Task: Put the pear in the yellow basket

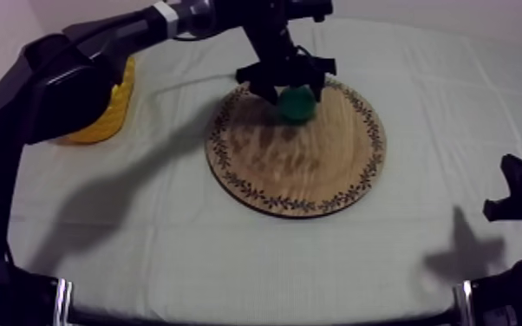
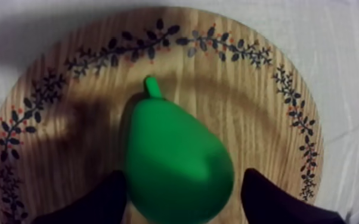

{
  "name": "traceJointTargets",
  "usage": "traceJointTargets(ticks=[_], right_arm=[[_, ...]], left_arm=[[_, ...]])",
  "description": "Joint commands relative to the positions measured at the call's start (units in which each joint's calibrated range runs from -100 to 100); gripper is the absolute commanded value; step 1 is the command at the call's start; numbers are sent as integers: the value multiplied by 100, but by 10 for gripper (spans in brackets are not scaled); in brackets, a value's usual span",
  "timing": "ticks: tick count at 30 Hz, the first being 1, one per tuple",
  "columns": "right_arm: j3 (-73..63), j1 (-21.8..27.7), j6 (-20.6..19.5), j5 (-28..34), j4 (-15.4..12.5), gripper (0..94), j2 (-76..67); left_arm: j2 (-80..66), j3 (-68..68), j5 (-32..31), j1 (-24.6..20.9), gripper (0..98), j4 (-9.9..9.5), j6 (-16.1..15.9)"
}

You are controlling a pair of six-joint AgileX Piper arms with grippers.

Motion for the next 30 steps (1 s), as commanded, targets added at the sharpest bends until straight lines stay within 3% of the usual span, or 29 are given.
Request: traceJointTargets(ticks=[1,14,24,30], right_arm=[[0,13,-3,3,-5,3,4],[0,36,-7,3,-5,3,4],[0,38,-4,3,-5,3,4],[0,38,-4,3,-5,3,4]], left_arm=[[68,-33,-23,-7,682,3,7],[462,-368,-48,-31,641,20,34],[484,-357,-61,-45,358,-2,-12],[265,-186,-153,-67,313,-113,-111]])
